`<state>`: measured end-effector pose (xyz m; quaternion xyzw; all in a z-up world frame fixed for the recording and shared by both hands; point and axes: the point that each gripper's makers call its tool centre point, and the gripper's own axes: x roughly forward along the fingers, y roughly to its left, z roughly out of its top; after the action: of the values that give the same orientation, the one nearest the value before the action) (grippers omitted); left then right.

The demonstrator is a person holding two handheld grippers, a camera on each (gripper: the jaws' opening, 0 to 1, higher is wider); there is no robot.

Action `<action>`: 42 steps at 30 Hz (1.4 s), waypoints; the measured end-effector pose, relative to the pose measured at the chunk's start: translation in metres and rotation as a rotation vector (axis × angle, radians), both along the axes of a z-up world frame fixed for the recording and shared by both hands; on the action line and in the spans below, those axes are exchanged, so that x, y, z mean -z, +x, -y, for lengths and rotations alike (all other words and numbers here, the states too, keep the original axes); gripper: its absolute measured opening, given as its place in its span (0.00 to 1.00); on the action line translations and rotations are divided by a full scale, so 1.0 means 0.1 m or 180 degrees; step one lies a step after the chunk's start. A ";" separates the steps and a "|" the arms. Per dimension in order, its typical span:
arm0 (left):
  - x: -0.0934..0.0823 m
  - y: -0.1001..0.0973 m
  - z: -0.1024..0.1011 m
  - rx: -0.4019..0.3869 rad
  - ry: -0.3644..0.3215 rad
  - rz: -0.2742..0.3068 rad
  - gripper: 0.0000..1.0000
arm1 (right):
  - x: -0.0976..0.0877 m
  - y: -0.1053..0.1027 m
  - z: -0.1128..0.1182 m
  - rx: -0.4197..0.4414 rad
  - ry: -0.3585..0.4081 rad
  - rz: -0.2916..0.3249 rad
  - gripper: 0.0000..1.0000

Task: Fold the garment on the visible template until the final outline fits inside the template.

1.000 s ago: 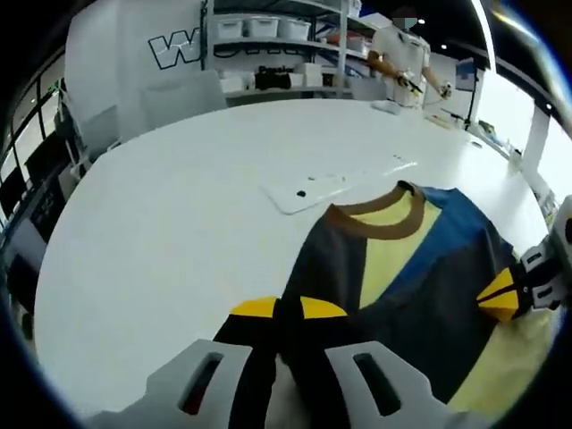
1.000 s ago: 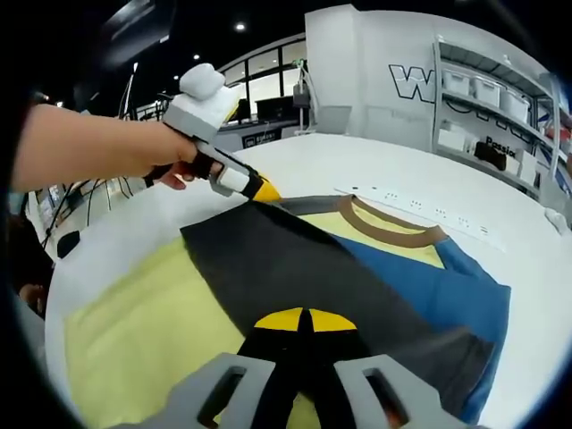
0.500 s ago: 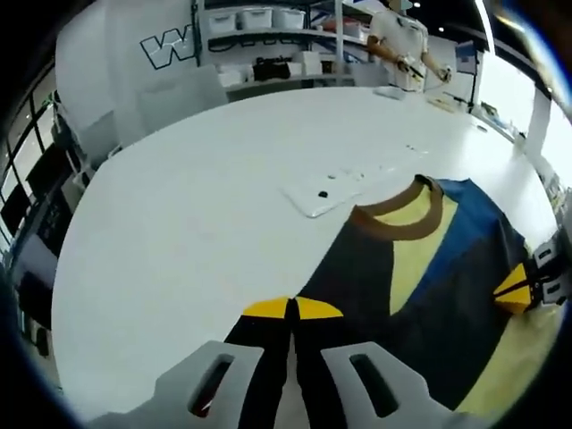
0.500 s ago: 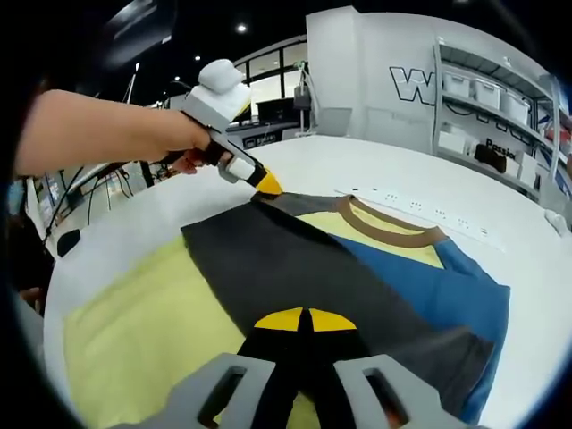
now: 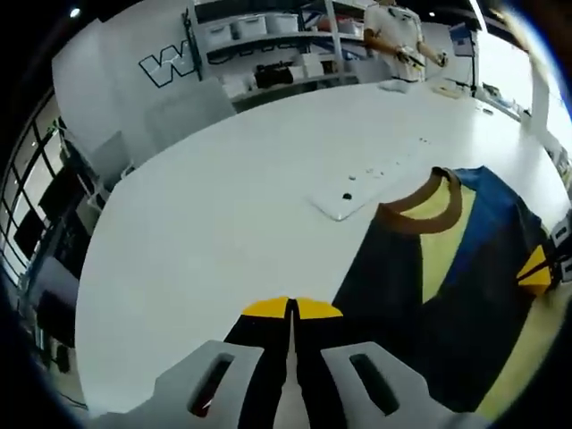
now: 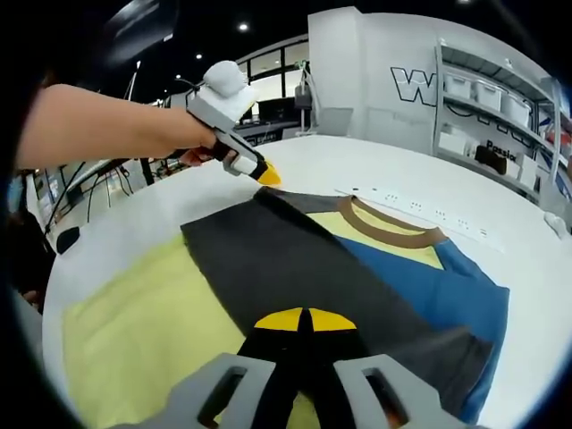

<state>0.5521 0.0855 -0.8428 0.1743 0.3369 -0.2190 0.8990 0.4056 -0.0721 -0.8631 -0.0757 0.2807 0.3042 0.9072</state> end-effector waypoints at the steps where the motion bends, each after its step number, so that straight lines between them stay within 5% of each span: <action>1: -0.01 -0.01 0.01 0.0002 -0.0042 0.0000 0.00 | 0.00 0.00 0.00 0.0003 0.0002 -0.0002 0.00; 16: -0.18 -0.29 0.24 0.0207 -0.0284 0.0018 0.00 | 0.00 0.00 0.00 0.0033 0.0015 -0.0004 0.00; 28: -0.11 -0.58 0.32 0.0338 -0.0285 -0.0080 0.00 | 0.00 0.01 0.00 0.0053 0.0022 -0.0008 0.00; 42: 0.11 -0.48 0.23 0.0242 -0.0245 -0.0137 0.00 | -0.01 0.01 0.00 0.0066 0.0029 -0.0010 0.00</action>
<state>0.5044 0.0626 -0.8535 0.1475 0.3406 -0.2695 0.8886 0.4061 -0.0718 -0.8625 -0.0681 0.2816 0.2961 0.9102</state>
